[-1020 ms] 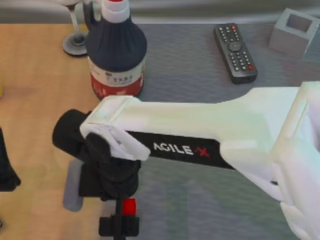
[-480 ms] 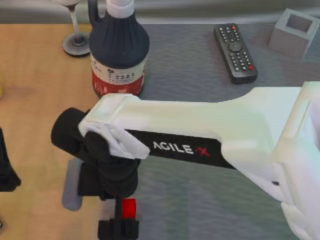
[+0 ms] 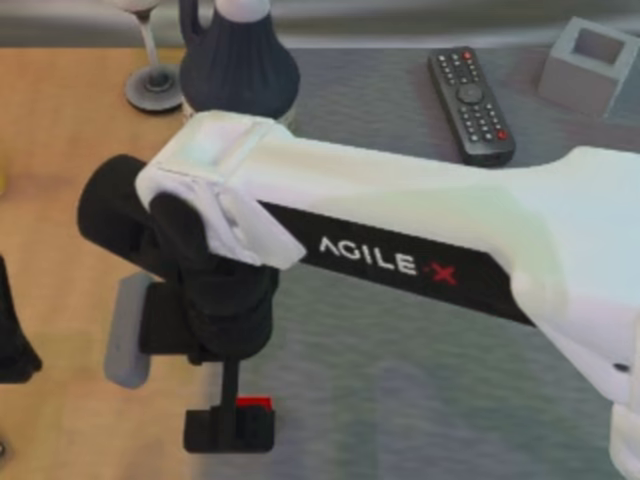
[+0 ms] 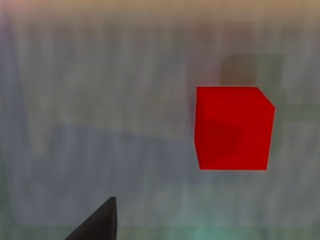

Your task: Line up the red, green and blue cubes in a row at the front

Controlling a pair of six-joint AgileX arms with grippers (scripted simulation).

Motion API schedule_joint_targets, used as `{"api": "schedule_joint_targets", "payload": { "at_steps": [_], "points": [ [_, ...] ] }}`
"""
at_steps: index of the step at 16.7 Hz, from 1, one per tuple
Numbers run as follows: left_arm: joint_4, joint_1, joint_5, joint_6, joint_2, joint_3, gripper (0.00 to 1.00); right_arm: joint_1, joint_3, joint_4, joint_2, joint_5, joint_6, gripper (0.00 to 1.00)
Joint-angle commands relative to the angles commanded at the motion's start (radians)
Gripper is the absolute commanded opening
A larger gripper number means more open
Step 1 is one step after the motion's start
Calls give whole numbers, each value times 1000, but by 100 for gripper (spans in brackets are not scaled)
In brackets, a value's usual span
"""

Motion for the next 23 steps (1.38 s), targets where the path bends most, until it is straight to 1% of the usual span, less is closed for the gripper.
{"api": "schedule_joint_targets", "payload": {
  "at_steps": [4, 5, 7, 9, 11, 16, 18, 19, 21, 23],
  "points": [
    [0, 0, 0, 0, 0, 0, 100, -7, -2, 3, 4, 0, 2, 100],
    [0, 0, 0, 0, 0, 0, 100, -18, 0, 3, 5, 0, 11, 100],
    [0, 0, 0, 0, 0, 0, 100, -73, 7, 3, 11, 2, 61, 100],
    [0, 0, 0, 0, 0, 0, 100, -164, 16, 3, 20, 3, 139, 100],
    [0, 0, 0, 0, 0, 0, 100, -284, 24, 1, 32, 4, 239, 100],
    [0, 0, 0, 0, 0, 0, 100, -658, 34, -7, 68, 8, 530, 100],
    [0, 0, 0, 0, 0, 0, 100, -791, 39, -6, 76, 10, 638, 100],
    [0, 0, 0, 0, 0, 0, 100, -846, 42, -4, 78, 11, 686, 100],
    [0, 0, 0, 0, 0, 0, 100, -921, 48, 2, 78, 12, 758, 100],
    [0, 0, 0, 0, 0, 0, 100, -954, 51, 5, 77, 12, 791, 100]
  ]
}}
